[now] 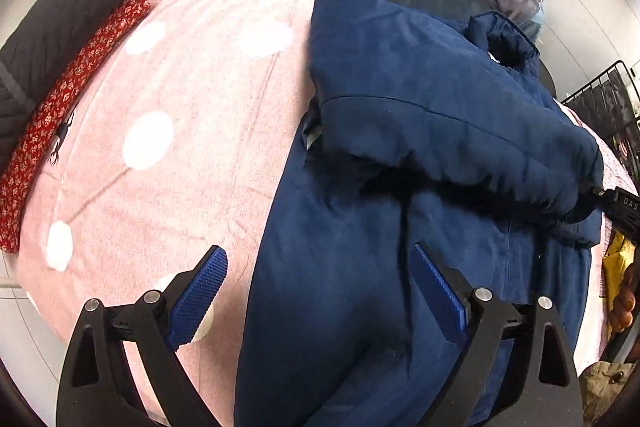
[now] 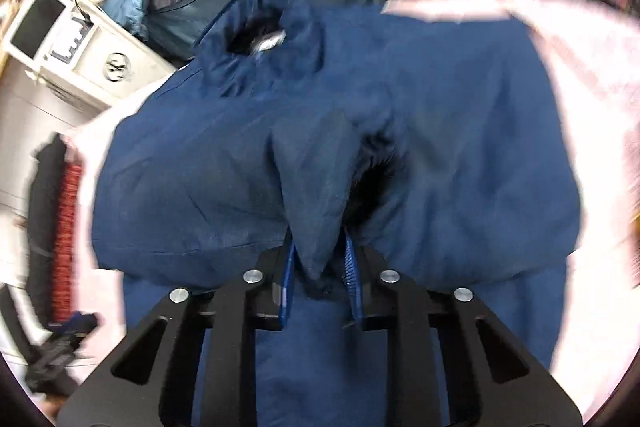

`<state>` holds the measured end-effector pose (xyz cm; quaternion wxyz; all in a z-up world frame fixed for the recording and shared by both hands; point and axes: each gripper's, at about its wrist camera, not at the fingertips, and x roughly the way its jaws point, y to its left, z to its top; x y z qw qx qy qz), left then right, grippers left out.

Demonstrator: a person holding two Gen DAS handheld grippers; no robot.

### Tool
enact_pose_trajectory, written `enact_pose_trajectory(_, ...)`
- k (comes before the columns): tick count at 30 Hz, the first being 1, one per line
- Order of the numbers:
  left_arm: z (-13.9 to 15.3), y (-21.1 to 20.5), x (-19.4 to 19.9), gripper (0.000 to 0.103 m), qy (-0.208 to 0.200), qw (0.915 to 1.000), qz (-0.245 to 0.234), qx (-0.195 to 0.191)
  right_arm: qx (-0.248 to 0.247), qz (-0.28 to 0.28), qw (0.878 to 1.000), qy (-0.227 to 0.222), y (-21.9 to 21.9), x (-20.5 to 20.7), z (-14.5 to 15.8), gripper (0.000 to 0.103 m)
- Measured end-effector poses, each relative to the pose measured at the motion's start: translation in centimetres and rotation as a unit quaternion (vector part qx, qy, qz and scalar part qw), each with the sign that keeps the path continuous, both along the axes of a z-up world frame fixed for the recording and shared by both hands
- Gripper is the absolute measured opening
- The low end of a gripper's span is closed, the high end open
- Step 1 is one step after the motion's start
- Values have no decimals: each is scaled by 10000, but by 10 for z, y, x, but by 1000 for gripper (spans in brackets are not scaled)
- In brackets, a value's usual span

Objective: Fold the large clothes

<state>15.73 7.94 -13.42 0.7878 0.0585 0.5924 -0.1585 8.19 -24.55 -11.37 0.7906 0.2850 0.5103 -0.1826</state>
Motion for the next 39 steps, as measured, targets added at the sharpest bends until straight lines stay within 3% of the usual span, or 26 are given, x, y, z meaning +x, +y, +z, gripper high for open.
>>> enact_pose_trajectory(3,3,-5,5,90,-63,9999,-64,-47,-916,60,9957,-100,4,-3,23,21)
enact_pose_trajectory(5,6,-14,8,90,-127,9997,-187,-114,-1220,361,9919,13,7,2,23,21)
enact_pose_trajectory(10,15,-54,20,90,-353,9966,-726,-155,-768,546,9923,808,2,3,-25,30)
enact_pose_trajectory(12,14,-68,25,90,-379,9955,-868,-76,-581,311,9945,813,-2,-9,-30,44)
enact_pose_trajectory(14,17,-77,29,90,-443,9944,-958,-100,-612,-73,9945,843,-9,-22,-23,70)
enact_pose_trajectory(18,25,-100,37,91,-577,9912,-1178,-175,-775,-494,9948,444,-21,-40,7,70)
enact_pose_trajectory(23,2,-139,40,91,-301,9873,-1562,43,-910,151,9953,309,-10,-24,15,73)
enact_pose_trajectory(26,-26,-156,43,94,-78,9847,-1669,505,-670,414,9951,598,-2,-13,-11,73)
enact_pose_trajectory(29,-52,-160,49,96,197,9826,-1681,761,-185,80,9936,1107,-10,-14,-52,77)
enact_pose_trajectory(32,-63,-159,55,98,328,9831,-1661,698,106,-126,9942,1061,-18,-19,-66,83)
enact_pose_trajectory(39,-88,-162,68,98,529,9840,-1589,609,47,146,9909,1334,-14,-7,-90,97)
